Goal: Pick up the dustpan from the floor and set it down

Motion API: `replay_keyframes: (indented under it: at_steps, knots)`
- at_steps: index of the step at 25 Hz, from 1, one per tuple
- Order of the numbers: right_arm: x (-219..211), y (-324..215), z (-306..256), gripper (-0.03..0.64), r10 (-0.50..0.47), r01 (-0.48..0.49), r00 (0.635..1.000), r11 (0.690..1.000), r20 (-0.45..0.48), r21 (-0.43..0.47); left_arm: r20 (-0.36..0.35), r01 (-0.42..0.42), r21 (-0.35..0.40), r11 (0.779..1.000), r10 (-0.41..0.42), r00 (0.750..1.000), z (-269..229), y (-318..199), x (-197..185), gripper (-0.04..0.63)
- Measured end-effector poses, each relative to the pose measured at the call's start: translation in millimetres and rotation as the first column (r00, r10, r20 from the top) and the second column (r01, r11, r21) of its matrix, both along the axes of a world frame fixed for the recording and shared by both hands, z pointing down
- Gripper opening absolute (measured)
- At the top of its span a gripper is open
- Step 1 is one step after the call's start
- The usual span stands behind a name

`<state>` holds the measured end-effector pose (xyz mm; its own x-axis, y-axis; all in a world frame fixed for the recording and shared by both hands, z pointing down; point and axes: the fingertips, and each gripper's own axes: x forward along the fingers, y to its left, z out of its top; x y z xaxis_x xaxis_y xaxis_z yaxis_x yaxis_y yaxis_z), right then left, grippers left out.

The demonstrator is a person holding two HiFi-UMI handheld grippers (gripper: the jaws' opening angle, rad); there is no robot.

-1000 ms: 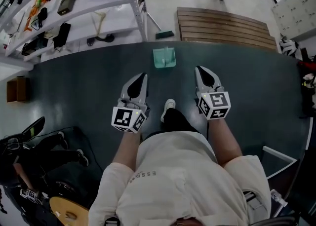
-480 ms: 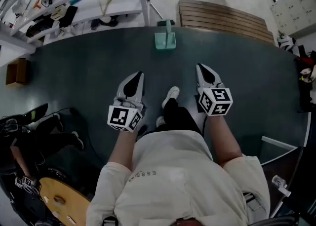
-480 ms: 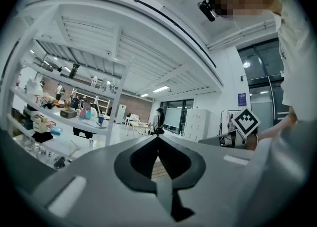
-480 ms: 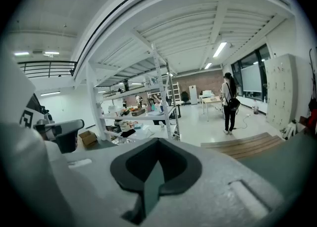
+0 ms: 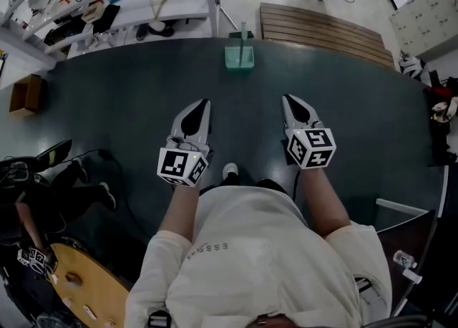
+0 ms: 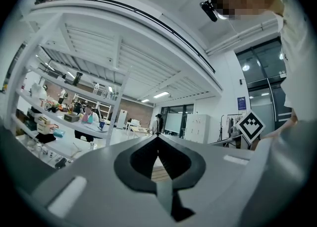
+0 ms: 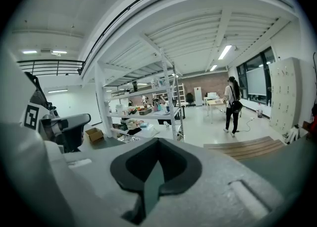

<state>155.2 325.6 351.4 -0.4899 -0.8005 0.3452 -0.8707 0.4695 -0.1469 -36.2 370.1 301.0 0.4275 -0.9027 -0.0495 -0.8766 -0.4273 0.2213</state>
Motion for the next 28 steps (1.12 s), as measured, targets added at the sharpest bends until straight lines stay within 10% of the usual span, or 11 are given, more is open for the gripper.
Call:
replay_keyframes:
  at_steps: [28]
  knots:
    - [14,44,-13,-0.009,-0.042,0.043,0.999,0.998,-0.018,0.035,0.033,0.048,0.039,0.998,-0.05,0.998,-16,42,15,0.009]
